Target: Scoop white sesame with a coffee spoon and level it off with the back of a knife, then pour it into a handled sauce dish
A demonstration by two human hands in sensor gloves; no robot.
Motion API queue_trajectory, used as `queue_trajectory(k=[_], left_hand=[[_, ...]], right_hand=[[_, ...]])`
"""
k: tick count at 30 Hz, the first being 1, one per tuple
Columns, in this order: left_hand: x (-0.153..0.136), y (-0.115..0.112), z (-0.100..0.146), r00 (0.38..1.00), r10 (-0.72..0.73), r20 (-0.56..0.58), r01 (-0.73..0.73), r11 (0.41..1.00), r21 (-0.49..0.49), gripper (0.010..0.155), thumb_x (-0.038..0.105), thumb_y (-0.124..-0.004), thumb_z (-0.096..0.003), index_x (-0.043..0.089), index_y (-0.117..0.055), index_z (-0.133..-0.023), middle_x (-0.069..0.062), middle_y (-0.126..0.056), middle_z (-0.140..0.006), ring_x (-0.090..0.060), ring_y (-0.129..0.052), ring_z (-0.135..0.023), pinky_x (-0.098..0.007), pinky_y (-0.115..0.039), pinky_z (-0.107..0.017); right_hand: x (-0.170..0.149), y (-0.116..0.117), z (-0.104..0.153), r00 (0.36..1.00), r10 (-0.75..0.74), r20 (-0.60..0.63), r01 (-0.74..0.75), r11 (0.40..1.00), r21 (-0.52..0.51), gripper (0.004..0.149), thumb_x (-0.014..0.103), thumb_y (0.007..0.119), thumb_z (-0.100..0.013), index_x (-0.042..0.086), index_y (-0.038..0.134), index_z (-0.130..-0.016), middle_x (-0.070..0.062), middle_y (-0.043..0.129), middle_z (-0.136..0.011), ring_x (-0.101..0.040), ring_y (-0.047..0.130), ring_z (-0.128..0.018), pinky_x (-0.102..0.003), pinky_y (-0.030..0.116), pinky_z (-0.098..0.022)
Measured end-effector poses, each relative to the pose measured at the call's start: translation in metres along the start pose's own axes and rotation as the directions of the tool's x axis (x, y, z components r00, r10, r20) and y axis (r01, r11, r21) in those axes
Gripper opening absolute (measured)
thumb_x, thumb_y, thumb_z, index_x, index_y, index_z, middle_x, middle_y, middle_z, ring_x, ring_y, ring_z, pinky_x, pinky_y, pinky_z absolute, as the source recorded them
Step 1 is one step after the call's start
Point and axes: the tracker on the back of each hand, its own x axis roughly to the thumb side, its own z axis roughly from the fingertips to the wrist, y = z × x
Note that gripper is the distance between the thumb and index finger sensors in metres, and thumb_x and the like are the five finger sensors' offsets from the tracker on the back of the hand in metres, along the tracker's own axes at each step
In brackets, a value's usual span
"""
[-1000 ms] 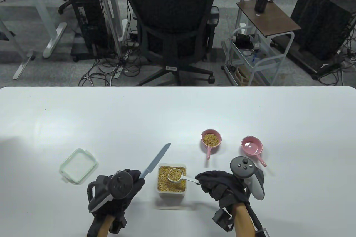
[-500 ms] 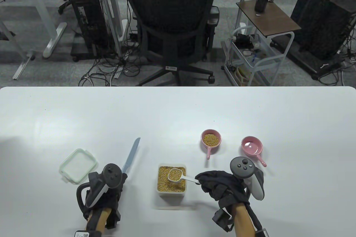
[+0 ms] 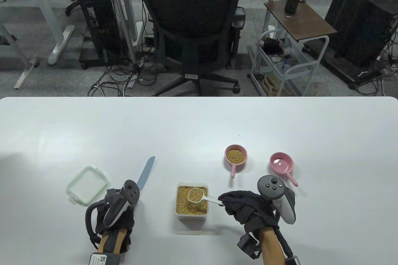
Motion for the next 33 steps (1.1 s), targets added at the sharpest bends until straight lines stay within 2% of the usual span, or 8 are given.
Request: queue_trajectory(k=[6, 10, 14, 17, 19, 22, 27, 33], left_hand=[[0.001, -0.001, 0.001, 0.999, -0.035, -0.009, 0.035, 0.999, 0.029, 0.045, 0.056, -0.08, -0.0505, 0.027, -0.088, -0.085, 0.002, -0.097, -0.072, -0.02, -0.099, -0.059, -0.047, -0.079, -0.059], [0.003, 0.004, 0.007, 0.998, -0.059, 0.014, 0.058, 0.995, 0.078, 0.053, 0.061, -0.073, -0.0533, 0.026, -0.085, -0.092, 0.001, -0.096, -0.078, -0.022, -0.099, -0.066, -0.048, -0.077, -0.063], [0.003, 0.018, 0.021, 0.997, 0.002, 0.08, -0.018, 0.978, 0.206, 0.062, 0.062, -0.067, -0.055, 0.027, -0.072, -0.106, -0.002, -0.088, -0.101, -0.029, -0.092, -0.091, -0.055, -0.067, -0.074], [0.005, 0.025, 0.03, 0.983, 0.013, 0.184, -0.07, 0.95, 0.304, 0.07, 0.063, -0.064, -0.0555, 0.03, -0.055, -0.117, -0.004, -0.068, -0.12, -0.034, -0.072, -0.111, -0.059, -0.054, -0.08], [0.006, 0.025, 0.034, 0.971, 0.021, 0.238, -0.099, 0.941, 0.323, 0.074, 0.064, -0.062, -0.0554, 0.033, -0.044, -0.12, -0.005, -0.055, -0.127, -0.036, -0.056, -0.117, -0.062, -0.047, -0.08], [0.009, 0.019, 0.033, 0.958, 0.045, 0.284, -0.127, 0.952, 0.278, 0.078, 0.065, -0.059, -0.0548, 0.032, -0.034, -0.121, -0.007, -0.042, -0.13, -0.039, -0.039, -0.118, -0.063, -0.041, -0.08], [0.009, 0.015, 0.032, 0.958, 0.032, 0.283, -0.078, 0.985, 0.151, 0.081, 0.068, -0.054, -0.0545, 0.033, -0.025, -0.122, -0.007, -0.028, -0.13, -0.041, -0.021, -0.115, -0.063, -0.031, -0.078], [0.01, 0.016, 0.032, 0.955, 0.02, 0.297, -0.071, 0.984, 0.164, 0.082, 0.068, -0.053, -0.0543, 0.032, -0.023, -0.122, -0.008, -0.025, -0.13, -0.042, -0.019, -0.114, -0.064, -0.029, -0.077]], right_hand=[[0.0, 0.001, 0.0, 1.0, 0.0, -0.002, 0.0, 1.0, 0.0, 0.037, 0.028, 0.08, -0.059, 0.008, 0.093, -0.088, -0.007, 0.098, -0.057, -0.014, 0.091, -0.026, -0.044, 0.081, -0.035], [0.0, 0.001, 0.0, 1.0, -0.003, -0.004, 0.003, 1.0, -0.001, 0.037, 0.028, 0.079, -0.06, 0.008, 0.093, -0.088, -0.007, 0.098, -0.057, -0.014, 0.091, -0.026, -0.044, 0.081, -0.035], [0.0, 0.0, 0.0, 1.0, -0.01, -0.001, 0.01, 1.0, -0.004, 0.037, 0.028, 0.079, -0.059, 0.008, 0.093, -0.088, -0.007, 0.098, -0.057, -0.014, 0.091, -0.026, -0.044, 0.081, -0.035], [0.0, 0.0, 0.0, 1.0, -0.016, 0.005, 0.016, 1.0, -0.001, 0.037, 0.028, 0.079, -0.059, 0.008, 0.092, -0.088, -0.007, 0.098, -0.057, -0.014, 0.091, -0.026, -0.044, 0.081, -0.035], [0.0, 0.0, 0.0, 1.0, -0.02, 0.011, 0.02, 1.0, 0.0, 0.037, 0.029, 0.079, -0.059, 0.009, 0.092, -0.088, -0.007, 0.098, -0.057, -0.014, 0.091, -0.026, -0.044, 0.081, -0.035], [0.0, 0.001, 0.0, 1.0, -0.022, 0.015, 0.022, 1.0, 0.004, 0.037, 0.029, 0.079, -0.059, 0.009, 0.092, -0.088, -0.007, 0.098, -0.057, -0.014, 0.091, -0.027, -0.044, 0.081, -0.035], [0.001, 0.001, 0.001, 0.999, -0.026, 0.034, 0.026, 1.0, -0.003, 0.038, 0.029, 0.079, -0.06, 0.009, 0.092, -0.089, -0.007, 0.098, -0.057, -0.014, 0.091, -0.027, -0.044, 0.081, -0.036], [0.003, -0.006, 0.005, 0.994, -0.091, 0.065, 0.094, 0.995, -0.04, 0.037, 0.029, 0.079, -0.06, 0.009, 0.092, -0.089, -0.007, 0.098, -0.058, -0.014, 0.091, -0.027, -0.044, 0.082, -0.036]])
